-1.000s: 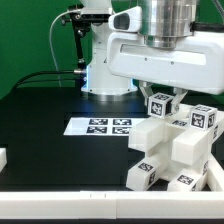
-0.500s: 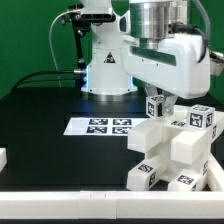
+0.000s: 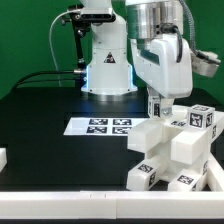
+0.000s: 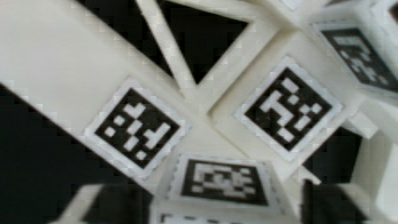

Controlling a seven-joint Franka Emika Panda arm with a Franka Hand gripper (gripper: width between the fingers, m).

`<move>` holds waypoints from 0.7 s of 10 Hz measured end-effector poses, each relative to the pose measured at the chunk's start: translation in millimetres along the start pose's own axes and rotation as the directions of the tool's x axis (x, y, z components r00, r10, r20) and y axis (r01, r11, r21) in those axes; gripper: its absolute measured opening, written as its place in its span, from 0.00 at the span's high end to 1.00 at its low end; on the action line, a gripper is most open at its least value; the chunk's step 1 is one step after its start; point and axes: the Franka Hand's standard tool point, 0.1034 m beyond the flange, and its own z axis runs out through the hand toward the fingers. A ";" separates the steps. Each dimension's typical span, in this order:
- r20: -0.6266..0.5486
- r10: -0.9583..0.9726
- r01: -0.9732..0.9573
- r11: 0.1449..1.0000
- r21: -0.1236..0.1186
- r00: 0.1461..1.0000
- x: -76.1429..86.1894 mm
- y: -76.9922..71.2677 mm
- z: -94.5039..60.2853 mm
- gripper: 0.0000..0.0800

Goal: Assemble chair

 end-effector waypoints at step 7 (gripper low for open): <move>0.009 -0.700 0.700 0.714 -0.022 0.714 -1.3 3.9 -2.9 0.19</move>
Offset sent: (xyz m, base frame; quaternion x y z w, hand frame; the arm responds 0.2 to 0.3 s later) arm -0.0149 -0.0061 0.0084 -0.0046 0.0094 -0.2636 0.9646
